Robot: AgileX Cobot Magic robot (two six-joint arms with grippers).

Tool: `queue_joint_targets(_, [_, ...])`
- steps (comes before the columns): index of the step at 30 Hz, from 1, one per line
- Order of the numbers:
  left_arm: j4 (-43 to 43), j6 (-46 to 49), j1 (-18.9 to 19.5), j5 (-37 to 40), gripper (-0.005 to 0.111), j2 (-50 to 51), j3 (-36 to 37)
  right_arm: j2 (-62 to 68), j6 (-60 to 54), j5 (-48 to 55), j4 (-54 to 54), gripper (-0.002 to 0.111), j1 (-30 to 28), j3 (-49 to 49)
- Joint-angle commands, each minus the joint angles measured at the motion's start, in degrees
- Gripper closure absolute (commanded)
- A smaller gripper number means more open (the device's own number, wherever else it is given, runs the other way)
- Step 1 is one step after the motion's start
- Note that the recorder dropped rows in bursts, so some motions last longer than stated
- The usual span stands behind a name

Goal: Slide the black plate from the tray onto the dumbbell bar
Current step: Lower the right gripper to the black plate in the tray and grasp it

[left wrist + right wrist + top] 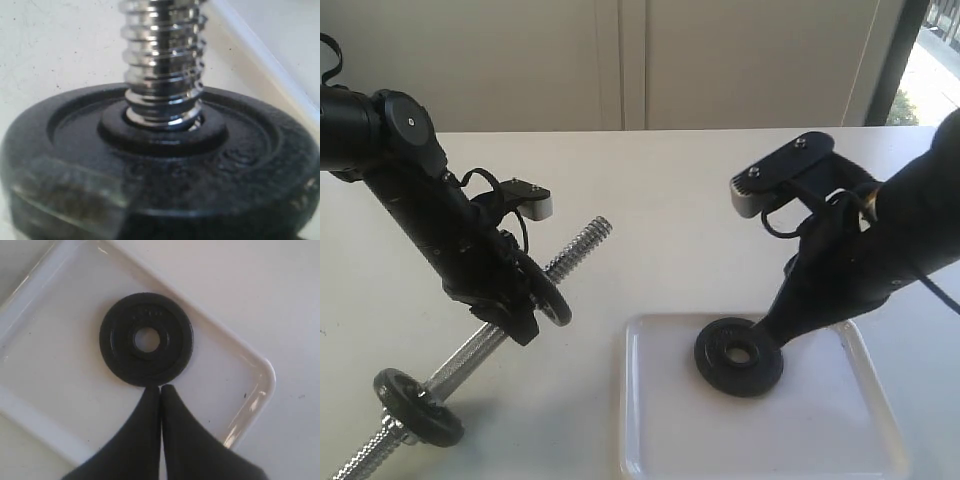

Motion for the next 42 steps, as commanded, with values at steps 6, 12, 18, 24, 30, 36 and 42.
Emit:
queue_joint_targets(6, [-3.9, 0.4, -0.2, 1.7, 0.107, -2.7, -0.7, 3.9, 0.6, -3.2, 4.7, 0.037, 1.3, -0.4])
queue_joint_targets(12, [-3.9, 0.4, -0.2, 1.7, 0.107, -2.7, -0.7, 5.0, 4.4, -5.7, 4.7, 0.003, 1.3, 0.4])
queue_joint_targets(18, [-3.9, 0.4, -0.2, 1.7, 0.107, -2.7, -0.7, 9.4, 8.4, -4.8, 3.3, 0.003, 1.3, -1.0])
queue_joint_targets(24, [-3.9, 0.4, -0.2, 1.7, 0.107, -2.7, -0.7, 21.0, 12.7, -2.3, 1.5, 0.003, 1.3, -6.6])
queue_joint_targets(30, [-3.9, 0.4, -0.2, 1.7, 0.107, -2.7, -0.7, 28.3, 13.3, -2.4, -0.8, 0.003, 1.4, -11.1])
queue_joint_targets(36, [-3.9, 0.4, -0.2, 1.8, 0.107, -2.7, -0.7, 32.7, 13.3, -2.7, -0.9, 0.003, 1.4, -11.1])
queue_joint_targets(42, [-3.9, 0.4, -0.2, 2.0, 0.107, -2.7, -0.7, 34.9, 14.1, -0.1, -0.9, 0.011, 1.4, -11.1])
